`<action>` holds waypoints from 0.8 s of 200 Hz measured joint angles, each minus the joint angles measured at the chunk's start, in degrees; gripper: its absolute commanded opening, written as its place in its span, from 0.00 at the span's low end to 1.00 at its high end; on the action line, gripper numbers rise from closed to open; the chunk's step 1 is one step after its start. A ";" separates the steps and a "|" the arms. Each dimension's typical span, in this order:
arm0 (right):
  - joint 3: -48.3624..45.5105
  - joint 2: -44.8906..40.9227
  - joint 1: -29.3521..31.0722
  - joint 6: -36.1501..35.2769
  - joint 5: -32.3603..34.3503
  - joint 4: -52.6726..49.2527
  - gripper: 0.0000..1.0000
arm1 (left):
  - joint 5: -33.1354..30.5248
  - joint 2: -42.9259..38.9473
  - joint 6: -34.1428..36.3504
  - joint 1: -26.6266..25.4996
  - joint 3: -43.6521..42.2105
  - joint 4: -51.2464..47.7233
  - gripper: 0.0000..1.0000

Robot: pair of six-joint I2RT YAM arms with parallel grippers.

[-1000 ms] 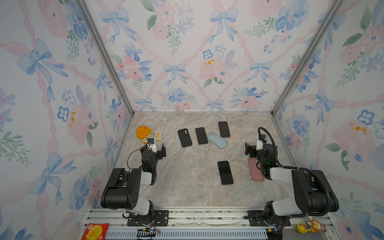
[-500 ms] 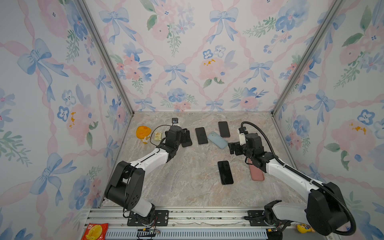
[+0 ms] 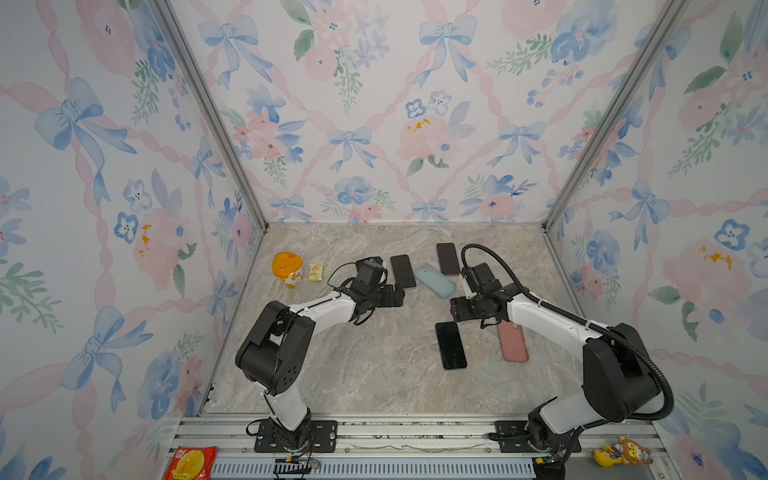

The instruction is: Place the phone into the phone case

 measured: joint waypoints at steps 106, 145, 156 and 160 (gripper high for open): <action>-14.12 -7.43 -14.32 9.33 1.81 -5.73 0.37 | 7.93 0.00 -3.89 -3.67 -0.37 -0.46 0.97; -14.16 -5.73 -14.36 9.40 -0.07 -3.26 0.27 | 8.31 -0.02 -4.11 -3.69 -1.62 -0.68 0.97; -14.16 -4.98 -14.36 9.18 -0.52 -2.75 0.24 | 8.31 -0.02 -4.33 -3.85 -1.70 -0.83 0.98; -14.16 -4.74 -14.36 9.42 -0.70 -2.54 0.22 | 8.33 -0.02 -4.50 -3.85 -1.73 -0.87 0.98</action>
